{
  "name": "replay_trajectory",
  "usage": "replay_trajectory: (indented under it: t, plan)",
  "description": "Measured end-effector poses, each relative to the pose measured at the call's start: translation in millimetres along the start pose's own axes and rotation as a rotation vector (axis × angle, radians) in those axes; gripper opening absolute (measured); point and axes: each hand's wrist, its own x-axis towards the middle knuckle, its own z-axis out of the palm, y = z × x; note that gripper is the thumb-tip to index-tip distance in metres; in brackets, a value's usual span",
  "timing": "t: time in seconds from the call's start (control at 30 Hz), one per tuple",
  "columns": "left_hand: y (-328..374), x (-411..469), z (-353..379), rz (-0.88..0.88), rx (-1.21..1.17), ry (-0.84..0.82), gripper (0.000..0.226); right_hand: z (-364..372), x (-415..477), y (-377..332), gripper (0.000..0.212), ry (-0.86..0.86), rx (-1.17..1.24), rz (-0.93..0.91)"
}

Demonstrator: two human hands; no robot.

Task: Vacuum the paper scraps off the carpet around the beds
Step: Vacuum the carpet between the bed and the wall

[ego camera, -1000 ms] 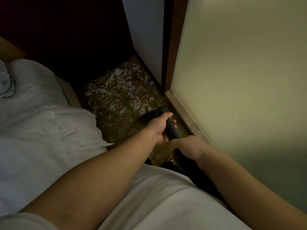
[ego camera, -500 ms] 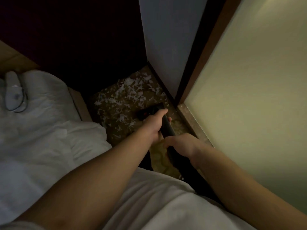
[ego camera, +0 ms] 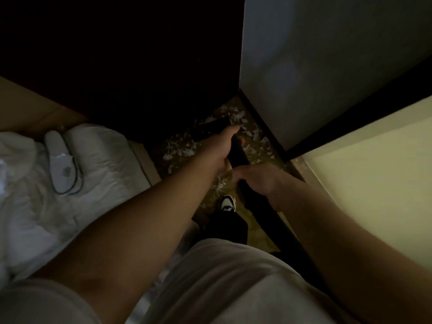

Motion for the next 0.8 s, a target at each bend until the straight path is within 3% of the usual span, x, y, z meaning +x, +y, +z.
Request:
replay_trajectory:
  t: [0.17,0.4,0.7,0.8]
  plan:
    - [16.8,16.2,-13.9,-0.027,-0.05,-0.011,0.022,10.8,20.0,-17.9,0.018,0.047,-0.073,-0.018]
    - [-15.9,23.0,3.9,-0.109,-0.008,-0.022,0.025,-8.0,17.3,8.1,0.018,0.039,-0.074,0.021]
    - [-88.0,-13.0,72.3,-0.187,0.042,-0.044,0.034,-69.7,-20.5,81.2,0.016,0.039,-0.047,0.076]
    - [-117.0,-28.5,98.1,-0.202,0.001,-0.045,0.027,-93.4,-36.2,114.0,0.013,0.039,-0.021,0.092]
